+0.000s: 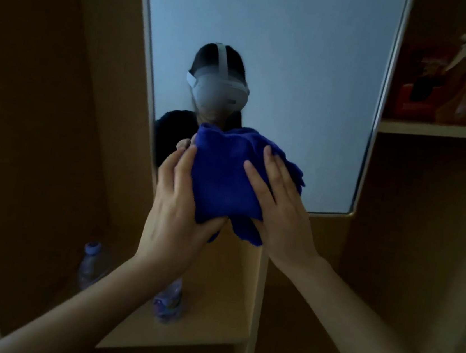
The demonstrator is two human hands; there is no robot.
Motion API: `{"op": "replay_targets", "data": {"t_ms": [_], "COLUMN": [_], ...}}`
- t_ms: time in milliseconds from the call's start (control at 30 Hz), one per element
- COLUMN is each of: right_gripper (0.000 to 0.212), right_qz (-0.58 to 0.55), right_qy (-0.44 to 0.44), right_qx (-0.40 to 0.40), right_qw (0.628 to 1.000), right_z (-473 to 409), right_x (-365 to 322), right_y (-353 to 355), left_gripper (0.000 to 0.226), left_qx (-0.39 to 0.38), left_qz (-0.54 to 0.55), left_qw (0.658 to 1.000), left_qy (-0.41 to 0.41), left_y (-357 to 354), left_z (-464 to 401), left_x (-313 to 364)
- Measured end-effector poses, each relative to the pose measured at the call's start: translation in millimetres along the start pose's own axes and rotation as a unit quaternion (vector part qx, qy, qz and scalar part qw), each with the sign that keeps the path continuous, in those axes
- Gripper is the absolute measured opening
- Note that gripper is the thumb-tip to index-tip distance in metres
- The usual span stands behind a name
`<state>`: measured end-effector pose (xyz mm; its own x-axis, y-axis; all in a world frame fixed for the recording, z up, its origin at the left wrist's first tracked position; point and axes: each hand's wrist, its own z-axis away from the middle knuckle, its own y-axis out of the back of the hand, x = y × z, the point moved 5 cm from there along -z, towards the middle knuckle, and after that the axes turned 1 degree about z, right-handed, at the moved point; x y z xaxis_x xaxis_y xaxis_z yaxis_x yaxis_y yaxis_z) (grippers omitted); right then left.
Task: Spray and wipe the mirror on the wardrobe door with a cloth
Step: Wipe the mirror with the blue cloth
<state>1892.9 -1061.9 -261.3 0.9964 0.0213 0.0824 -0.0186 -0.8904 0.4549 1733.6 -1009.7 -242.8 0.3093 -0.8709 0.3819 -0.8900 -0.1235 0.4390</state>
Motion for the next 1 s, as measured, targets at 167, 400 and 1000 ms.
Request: {"op": "replay_targets", "data": {"t_ms": [167, 400, 1000], "right_gripper": [0.086, 0.070, 0.040], "right_qz": [0.014, 0.023, 0.169], "right_qy": [0.044, 0.090, 0.282], "right_qx": [0.031, 0.011, -0.414], "right_qw": [0.998, 0.996, 0.849], "right_z": [-51.9, -113.5, -280.8], "right_x": [-57.0, -104.4, -158.0], "right_y": [-1.4, -4.5, 43.0], "left_gripper": [0.063, 0.060, 0.046], "left_qx": [0.021, -0.026, 0.032], "left_qz": [0.245, 0.434, 0.683], "left_qw": [0.960, 0.881, 0.477], "left_qy": [0.132, 0.187, 0.552], "left_y": [51.2, 107.6, 121.2], "left_z": [-6.9, -36.5, -96.5], "left_x": [-29.5, -48.4, -26.8]}}
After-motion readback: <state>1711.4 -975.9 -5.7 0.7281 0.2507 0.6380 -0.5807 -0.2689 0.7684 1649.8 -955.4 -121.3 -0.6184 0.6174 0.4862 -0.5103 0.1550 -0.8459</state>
